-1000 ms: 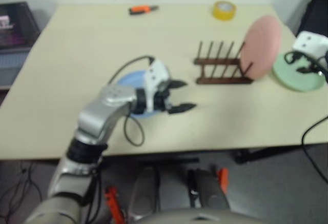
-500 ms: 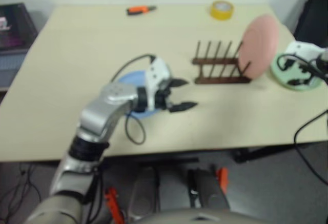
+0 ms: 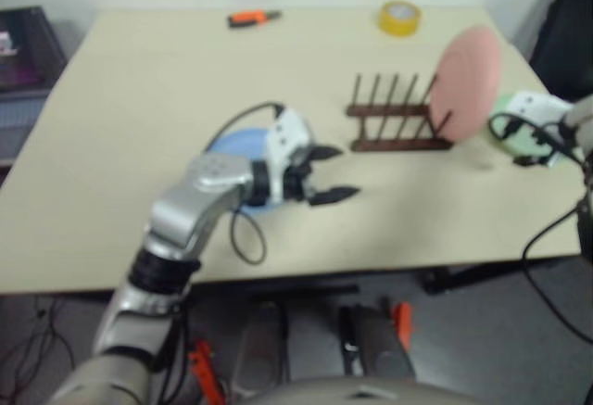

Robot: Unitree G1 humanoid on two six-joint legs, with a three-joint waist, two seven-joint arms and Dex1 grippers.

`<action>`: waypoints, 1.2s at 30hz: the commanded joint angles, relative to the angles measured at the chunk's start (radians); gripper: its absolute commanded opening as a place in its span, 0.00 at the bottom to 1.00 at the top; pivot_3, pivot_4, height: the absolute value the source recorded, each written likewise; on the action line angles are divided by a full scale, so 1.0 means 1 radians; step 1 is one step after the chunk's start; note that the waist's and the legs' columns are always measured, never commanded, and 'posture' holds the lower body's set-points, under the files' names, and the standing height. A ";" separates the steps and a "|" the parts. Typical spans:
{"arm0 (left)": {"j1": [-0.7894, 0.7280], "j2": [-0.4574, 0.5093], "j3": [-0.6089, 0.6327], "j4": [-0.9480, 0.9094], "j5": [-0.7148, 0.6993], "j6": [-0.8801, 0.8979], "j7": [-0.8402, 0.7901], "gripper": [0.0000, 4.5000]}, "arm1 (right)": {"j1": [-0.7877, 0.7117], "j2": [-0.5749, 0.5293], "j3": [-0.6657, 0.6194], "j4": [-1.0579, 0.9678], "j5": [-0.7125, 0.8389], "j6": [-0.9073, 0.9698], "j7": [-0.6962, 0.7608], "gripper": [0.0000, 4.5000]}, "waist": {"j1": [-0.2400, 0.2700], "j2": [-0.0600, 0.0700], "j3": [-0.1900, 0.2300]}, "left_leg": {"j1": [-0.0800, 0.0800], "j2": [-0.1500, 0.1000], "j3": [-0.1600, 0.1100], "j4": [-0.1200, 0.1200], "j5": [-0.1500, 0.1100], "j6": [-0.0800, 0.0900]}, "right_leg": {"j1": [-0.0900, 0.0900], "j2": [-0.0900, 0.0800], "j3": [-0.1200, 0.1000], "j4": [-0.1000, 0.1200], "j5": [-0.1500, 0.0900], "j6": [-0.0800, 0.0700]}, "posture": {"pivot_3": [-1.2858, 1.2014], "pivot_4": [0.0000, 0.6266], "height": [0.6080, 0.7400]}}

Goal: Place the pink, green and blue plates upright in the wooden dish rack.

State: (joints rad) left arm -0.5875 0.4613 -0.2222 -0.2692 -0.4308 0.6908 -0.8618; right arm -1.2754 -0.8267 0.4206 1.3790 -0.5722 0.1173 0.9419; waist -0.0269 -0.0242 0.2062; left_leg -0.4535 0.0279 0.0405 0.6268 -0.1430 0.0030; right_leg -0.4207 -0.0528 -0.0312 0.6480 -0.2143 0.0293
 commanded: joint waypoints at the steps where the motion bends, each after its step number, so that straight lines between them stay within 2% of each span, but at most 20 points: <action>1: -0.001 -0.007 0.005 -0.049 -0.011 -0.004 0.006 0.89 | -0.003 0.003 -0.011 -0.008 0.000 0.011 -0.012 0.99 | 0.000 0.000 0.000 | 0.000 0.000 0.000 0.000 0.000 0.000 | 0.000 0.000 0.000 0.000 0.000 0.000 | 0.52 0.24 1.00; 10: 0.006 -0.003 0.012 -0.062 -0.017 0.009 0.013 0.89 | 0.024 0.034 0.012 -0.006 -0.040 0.009 -0.129 0.99 | -0.002 0.000 0.000 | 0.000 0.000 0.000 0.000 0.000 0.000 | 0.000 0.000 0.001 0.000 0.000 0.000 | 0.52 0.24 1.00; 14: 0.007 0.000 0.014 -0.068 -0.019 0.016 0.017 0.89 | 0.031 0.041 0.027 -0.004 -0.059 0.002 -0.153 0.73 | -0.002 0.000 0.000 | 0.001 0.000 0.000 0.000 0.000 0.000 | 0.000 0.000 0.001 0.001 0.000 0.000 | 0.52 0.24 1.00; 20: 0.013 0.004 0.021 -0.081 -0.025 0.035 0.030 0.89 | 0.036 0.043 0.028 -0.002 -0.054 0.009 -0.158 0.25 | -0.002 0.000 0.000 | 0.001 0.000 0.000 0.000 0.000 0.000 | 0.000 0.000 0.001 0.001 0.000 0.000 | 0.52 0.24 1.00; 21: 0.014 0.005 0.021 -0.082 -0.026 0.037 0.031 0.89 | 0.036 0.043 0.028 -0.002 -0.053 0.010 -0.158 0.14 | -0.002 0.000 0.000 | 0.001 0.000 0.000 0.000 0.000 0.000 | 0.000 0.000 0.001 0.001 0.000 0.000 | 0.52 0.24 1.00; 23: 0.015 0.006 0.023 -0.085 -0.027 0.040 0.032 0.89 | 0.036 0.043 0.027 -0.003 -0.052 0.010 -0.158 0.02 | -0.002 0.000 0.000 | 0.001 0.000 0.000 0.000 0.000 0.000 | 0.000 0.000 0.001 0.001 0.000 0.000 | 0.52 0.24 1.00; 36: 0.023 0.008 0.024 -0.096 -0.030 0.038 0.043 0.89 | 0.003 0.029 -0.003 -0.015 -0.019 0.000 -0.136 0.01 | -0.002 0.000 0.000 | 0.001 0.000 0.001 0.000 0.000 0.000 | 0.000 0.000 0.001 0.001 0.000 0.000 | 0.52 0.24 1.00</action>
State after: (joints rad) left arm -0.5663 0.4688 -0.2218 -0.3138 -0.4486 0.7354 -0.8262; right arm -1.2336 -0.7757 0.4325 1.3795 -0.6040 0.1221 0.8011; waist -0.0290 -0.0242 0.2061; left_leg -0.4525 0.0277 0.0411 0.6269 -0.1429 0.0030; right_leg -0.4204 -0.0524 -0.0300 0.6488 -0.2141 0.0299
